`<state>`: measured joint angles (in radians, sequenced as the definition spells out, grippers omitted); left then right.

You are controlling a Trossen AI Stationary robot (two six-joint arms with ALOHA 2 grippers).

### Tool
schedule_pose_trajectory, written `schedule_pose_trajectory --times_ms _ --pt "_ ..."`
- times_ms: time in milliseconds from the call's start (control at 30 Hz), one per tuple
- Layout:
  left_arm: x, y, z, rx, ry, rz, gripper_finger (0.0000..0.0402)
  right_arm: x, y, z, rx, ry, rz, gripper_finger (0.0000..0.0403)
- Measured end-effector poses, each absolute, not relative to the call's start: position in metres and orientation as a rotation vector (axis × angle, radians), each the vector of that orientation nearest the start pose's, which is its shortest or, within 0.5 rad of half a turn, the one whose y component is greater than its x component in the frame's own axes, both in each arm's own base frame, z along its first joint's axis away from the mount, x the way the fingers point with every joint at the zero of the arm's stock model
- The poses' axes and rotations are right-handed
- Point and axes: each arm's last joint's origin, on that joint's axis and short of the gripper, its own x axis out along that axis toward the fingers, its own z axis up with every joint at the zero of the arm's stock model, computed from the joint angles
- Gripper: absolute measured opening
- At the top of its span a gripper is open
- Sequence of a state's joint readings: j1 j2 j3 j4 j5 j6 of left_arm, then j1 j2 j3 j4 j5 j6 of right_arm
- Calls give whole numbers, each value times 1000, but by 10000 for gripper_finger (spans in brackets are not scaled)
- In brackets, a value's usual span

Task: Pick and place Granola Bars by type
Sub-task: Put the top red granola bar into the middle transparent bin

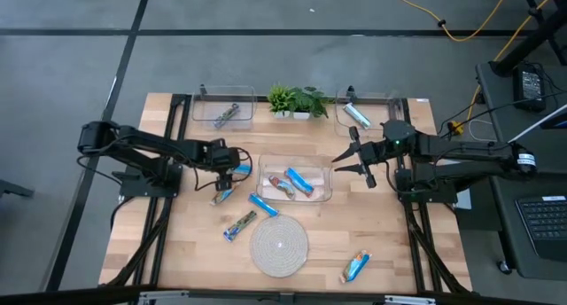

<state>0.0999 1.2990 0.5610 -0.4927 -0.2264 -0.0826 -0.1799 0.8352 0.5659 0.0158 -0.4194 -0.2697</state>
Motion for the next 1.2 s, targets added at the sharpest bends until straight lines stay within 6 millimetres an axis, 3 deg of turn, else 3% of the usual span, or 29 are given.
schedule_pose_trajectory --times_ms 267,400,867,1000,1200 --pt "206 27 134 14 1283 322 280 185 -22 268 -192 210 269 116" --pt "208 28 132 16 1274 325 259 185 -22 268 -192 210 269 116" --pt "210 29 134 14 1226 351 22 185 -22 268 -192 210 269 116" --pt "211 29 145 9 1180 352 12 185 -22 268 -191 212 269 116" --pt "213 26 197 7 945 298 7 185 -22 267 -188 222 270 116"
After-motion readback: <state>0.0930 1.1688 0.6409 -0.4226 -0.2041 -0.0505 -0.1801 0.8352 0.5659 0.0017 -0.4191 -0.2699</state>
